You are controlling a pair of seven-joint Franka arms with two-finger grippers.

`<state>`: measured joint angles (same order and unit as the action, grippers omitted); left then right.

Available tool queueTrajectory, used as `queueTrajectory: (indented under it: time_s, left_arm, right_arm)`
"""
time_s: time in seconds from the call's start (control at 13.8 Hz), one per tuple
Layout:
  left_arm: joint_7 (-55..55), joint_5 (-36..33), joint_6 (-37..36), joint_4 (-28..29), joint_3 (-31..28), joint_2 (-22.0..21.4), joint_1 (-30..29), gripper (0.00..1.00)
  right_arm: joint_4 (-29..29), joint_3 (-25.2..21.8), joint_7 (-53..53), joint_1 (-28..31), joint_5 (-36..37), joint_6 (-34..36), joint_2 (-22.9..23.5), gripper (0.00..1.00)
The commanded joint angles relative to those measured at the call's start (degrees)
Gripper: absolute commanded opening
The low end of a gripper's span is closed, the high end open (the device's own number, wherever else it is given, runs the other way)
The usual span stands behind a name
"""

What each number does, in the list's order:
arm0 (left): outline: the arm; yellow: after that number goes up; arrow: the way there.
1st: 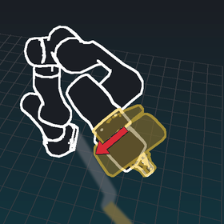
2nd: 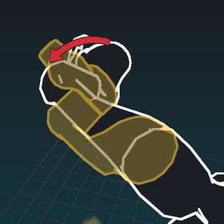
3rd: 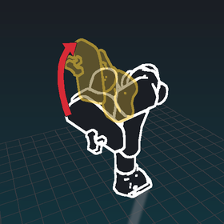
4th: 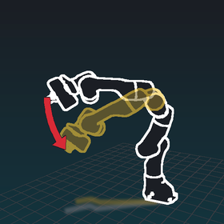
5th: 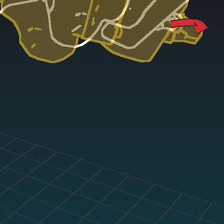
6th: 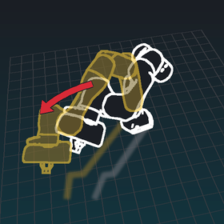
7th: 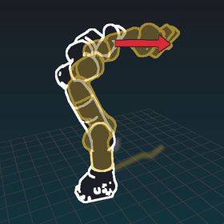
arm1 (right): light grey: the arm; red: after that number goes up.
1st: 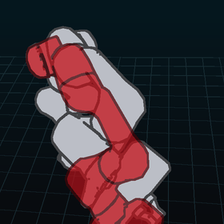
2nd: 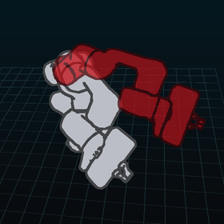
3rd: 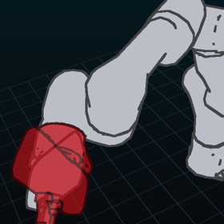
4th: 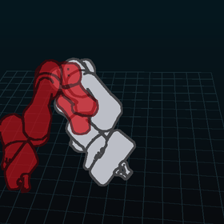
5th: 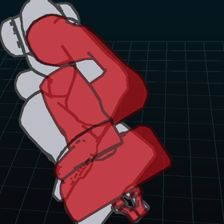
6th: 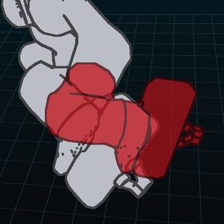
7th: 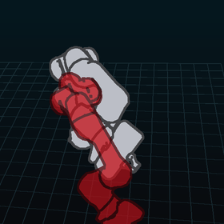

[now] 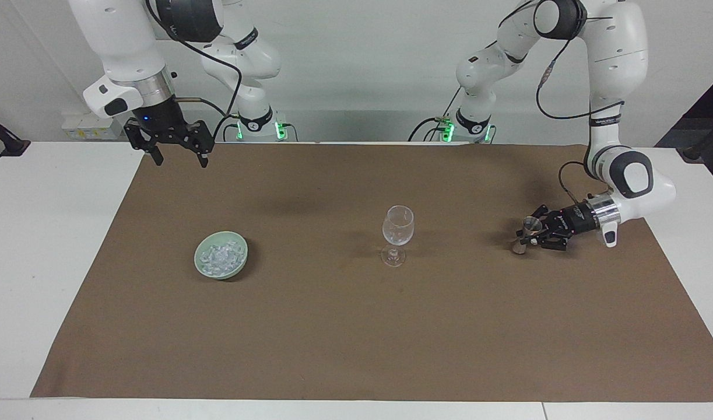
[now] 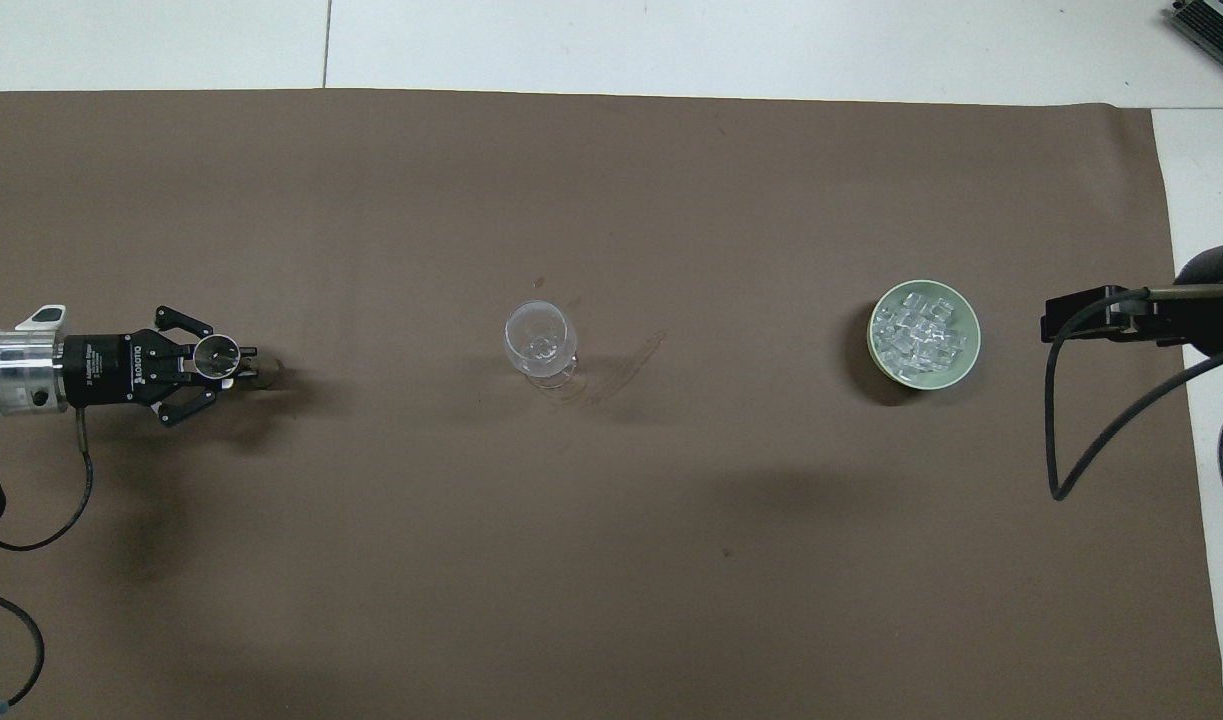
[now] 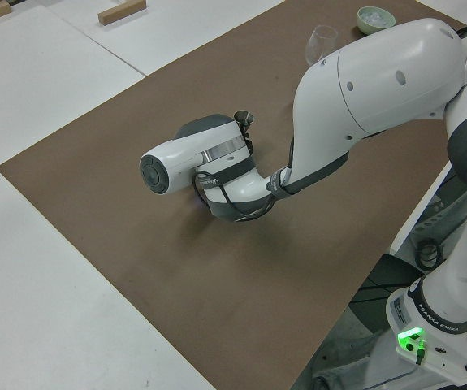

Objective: Pour wine and add ice with both arms
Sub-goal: 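Lift the bottle with the left gripper and carry it over the glass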

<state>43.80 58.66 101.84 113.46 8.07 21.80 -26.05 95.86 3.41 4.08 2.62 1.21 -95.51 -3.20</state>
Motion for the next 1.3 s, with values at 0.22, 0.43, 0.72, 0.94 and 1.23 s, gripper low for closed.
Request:
queueTrajectory:
  time_s: [0.22, 0.43, 0.72, 0.94, 1.23]
  left_arm:
    - [11.81, 0.40, 0.99, -3.76, -0.16, -4.04, 4.85, 0.00]
    - [17.97, 0.32, 3.62, -4.65, -0.07, -6.68, 8.46, 0.00]
    - [26.06, 0.32, 9.77, -5.52, 0.11, -8.62, 16.45, 0.00]
    - [28.87, 0.32, 11.19, -5.96, 0.20, -10.02, 19.62, 0.00]
    - [32.74, -1.60, 11.19, -6.23, 0.02, -12.22, 24.02, 0.00]
  right_arm:
    - [-0.85, 0.37, -1.27, 0.72, -0.33, 0.15, 0.56, 1.00]
    - [-0.85, 0.37, -1.27, 0.72, -0.33, 0.15, 0.56, 1.00]
    - [-0.85, 0.37, -1.27, 0.72, -0.33, 0.15, 0.56, 1.00]
    - [-0.85, 0.37, -1.27, 0.72, -0.33, 0.15, 0.56, 1.00]
    - [-0.85, 0.37, -1.27, 0.72, -0.33, 0.15, 0.56, 1.00]
